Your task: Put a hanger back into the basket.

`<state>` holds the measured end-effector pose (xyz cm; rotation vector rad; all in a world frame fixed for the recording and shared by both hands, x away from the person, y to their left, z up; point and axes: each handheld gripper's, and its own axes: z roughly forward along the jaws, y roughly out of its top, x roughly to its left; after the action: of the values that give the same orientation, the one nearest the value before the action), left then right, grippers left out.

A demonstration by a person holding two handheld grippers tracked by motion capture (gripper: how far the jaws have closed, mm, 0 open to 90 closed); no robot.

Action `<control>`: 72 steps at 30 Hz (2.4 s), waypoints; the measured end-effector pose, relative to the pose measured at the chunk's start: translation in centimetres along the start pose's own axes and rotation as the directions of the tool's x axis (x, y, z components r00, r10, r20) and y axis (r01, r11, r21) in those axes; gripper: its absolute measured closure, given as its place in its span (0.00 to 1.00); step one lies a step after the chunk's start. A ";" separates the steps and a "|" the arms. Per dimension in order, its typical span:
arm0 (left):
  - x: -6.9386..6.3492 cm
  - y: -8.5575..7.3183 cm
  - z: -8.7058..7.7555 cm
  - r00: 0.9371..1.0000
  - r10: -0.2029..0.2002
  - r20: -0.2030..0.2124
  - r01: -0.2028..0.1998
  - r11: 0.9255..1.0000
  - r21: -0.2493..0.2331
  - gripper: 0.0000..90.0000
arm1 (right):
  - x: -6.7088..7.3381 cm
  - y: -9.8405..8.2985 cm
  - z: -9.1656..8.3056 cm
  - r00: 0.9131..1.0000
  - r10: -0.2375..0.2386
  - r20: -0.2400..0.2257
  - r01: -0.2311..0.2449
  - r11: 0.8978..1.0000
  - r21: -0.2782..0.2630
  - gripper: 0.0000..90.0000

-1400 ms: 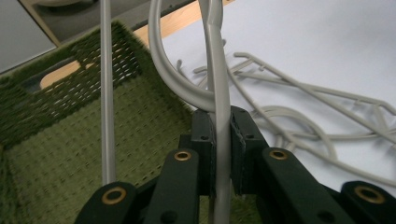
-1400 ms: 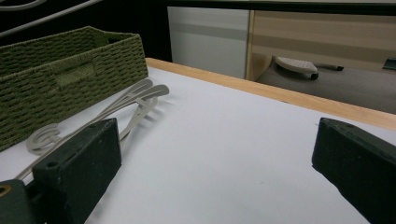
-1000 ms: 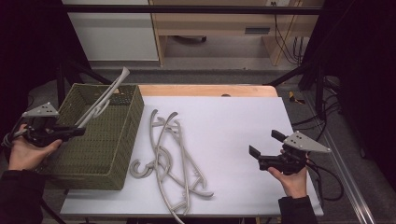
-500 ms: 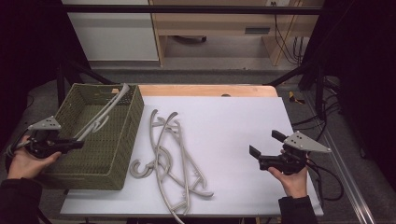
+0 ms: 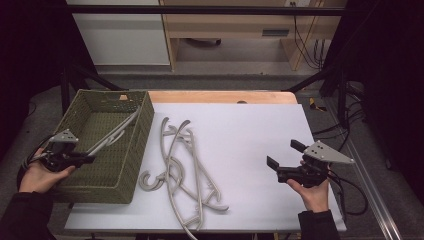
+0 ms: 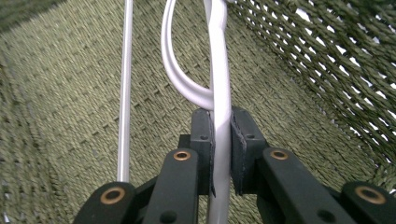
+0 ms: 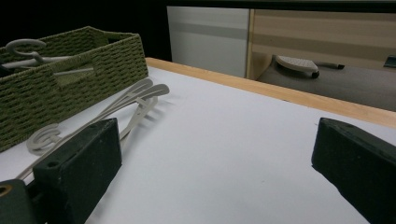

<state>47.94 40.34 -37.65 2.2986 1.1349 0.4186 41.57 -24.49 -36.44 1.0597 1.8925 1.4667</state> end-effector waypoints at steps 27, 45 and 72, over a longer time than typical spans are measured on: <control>-5.5 2.2 -3.5 0.997 -0.037 -0.060 0.013 0.933 -0.359 0.23 | 0.0 0.1 -0.2 1.000 0.001 0.009 -0.001 1.000 -0.008 0.02; -14.5 3.1 -1.4 0.997 -0.035 0.067 0.066 0.848 -0.525 0.11 | -0.3 0.1 -0.4 1.000 0.010 0.008 -0.009 1.000 -0.020 0.02; -21.8 0.6 5.8 0.996 0.010 0.089 0.019 0.947 -0.321 0.21 | 0.0 -0.2 -0.2 1.000 -0.004 -0.004 0.004 1.000 0.000 0.02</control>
<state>38.12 20.64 -42.80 2.0082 0.9497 0.4576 41.38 -24.59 -36.55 1.0536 1.8960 1.4673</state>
